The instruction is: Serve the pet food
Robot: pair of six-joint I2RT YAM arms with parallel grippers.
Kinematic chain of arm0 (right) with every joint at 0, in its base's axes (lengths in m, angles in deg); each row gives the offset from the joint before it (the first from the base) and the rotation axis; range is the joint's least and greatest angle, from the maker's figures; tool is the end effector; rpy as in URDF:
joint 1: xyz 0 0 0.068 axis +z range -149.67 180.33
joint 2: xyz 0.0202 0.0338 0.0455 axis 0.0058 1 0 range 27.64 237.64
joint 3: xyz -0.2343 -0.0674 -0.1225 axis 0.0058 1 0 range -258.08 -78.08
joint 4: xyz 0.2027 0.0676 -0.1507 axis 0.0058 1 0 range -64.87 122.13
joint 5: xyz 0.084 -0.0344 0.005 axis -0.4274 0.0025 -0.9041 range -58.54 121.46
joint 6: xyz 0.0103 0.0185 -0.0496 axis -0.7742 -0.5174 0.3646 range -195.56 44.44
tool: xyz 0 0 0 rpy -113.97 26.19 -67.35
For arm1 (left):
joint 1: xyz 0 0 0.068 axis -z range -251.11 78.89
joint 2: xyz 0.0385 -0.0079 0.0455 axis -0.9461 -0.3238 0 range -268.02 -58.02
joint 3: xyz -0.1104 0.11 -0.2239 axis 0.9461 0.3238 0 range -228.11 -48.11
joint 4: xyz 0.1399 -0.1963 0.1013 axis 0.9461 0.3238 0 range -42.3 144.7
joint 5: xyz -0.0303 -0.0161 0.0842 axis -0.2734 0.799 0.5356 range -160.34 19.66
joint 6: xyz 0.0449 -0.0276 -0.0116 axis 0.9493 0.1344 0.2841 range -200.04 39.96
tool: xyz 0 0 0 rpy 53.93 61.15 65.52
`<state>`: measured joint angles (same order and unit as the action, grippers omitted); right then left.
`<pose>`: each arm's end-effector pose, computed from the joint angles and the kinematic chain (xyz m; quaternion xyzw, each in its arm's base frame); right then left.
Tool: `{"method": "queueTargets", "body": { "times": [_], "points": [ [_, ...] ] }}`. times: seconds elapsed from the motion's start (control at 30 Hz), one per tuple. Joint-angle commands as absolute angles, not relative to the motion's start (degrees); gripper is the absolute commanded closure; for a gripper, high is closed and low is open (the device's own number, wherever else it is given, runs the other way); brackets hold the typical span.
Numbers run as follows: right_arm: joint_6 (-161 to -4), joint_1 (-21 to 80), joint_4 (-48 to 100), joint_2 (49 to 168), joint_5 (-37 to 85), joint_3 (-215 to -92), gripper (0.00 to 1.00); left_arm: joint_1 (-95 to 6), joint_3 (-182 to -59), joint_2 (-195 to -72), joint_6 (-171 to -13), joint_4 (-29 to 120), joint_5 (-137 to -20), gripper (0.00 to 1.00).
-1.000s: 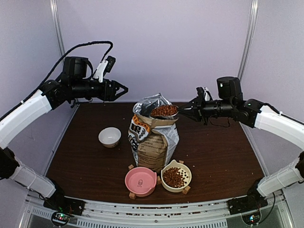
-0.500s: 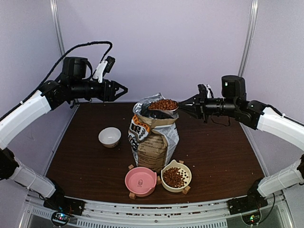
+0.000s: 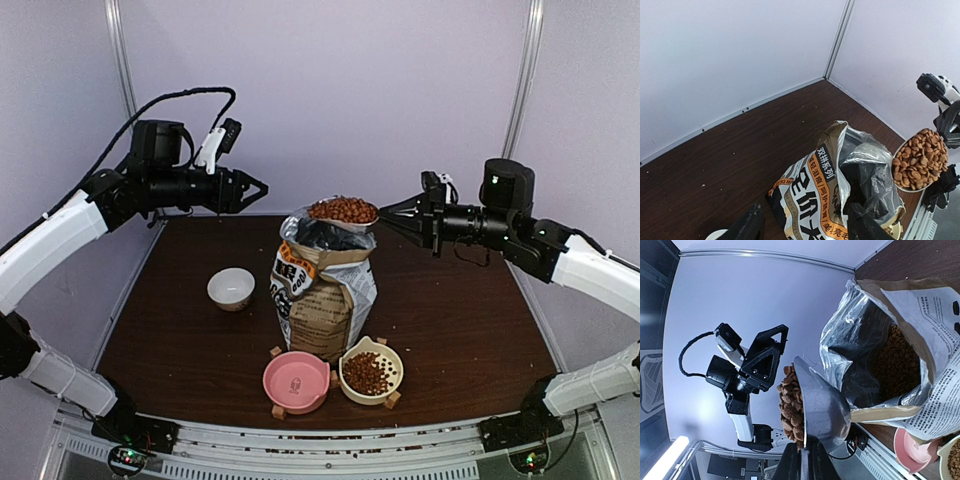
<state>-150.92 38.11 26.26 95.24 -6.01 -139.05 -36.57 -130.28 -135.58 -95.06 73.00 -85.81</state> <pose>0.2010 0.1832 0.3751 0.0298 0.7434 0.6530 0.1413 0.2449 -0.1801 0.4125 0.2136 0.7903 -0.3367 0.4652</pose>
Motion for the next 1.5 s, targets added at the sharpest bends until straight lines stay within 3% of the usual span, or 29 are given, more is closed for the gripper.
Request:
{"method": "queueTargets", "body": {
  "times": [0.0,0.9,1.47],
  "points": [
    [-153.8,39.9,18.8,92.5,-7.7,-137.4,1.00,-37.7,-130.2,-134.1,-95.3,70.2,-85.9,0.41],
    [-152.0,53.0,20.3,84.3,-3.2,-128.7,1.00,-39.5,-129.9,-132.4,-94.4,70.5,-83.5,0.40],
    [-152.5,59.5,11.5,86.3,-1.0,-117.6,1.00,-40.6,-129.2,-130.9,-94.2,69.8,-82.7,0.40]
  ]
}}
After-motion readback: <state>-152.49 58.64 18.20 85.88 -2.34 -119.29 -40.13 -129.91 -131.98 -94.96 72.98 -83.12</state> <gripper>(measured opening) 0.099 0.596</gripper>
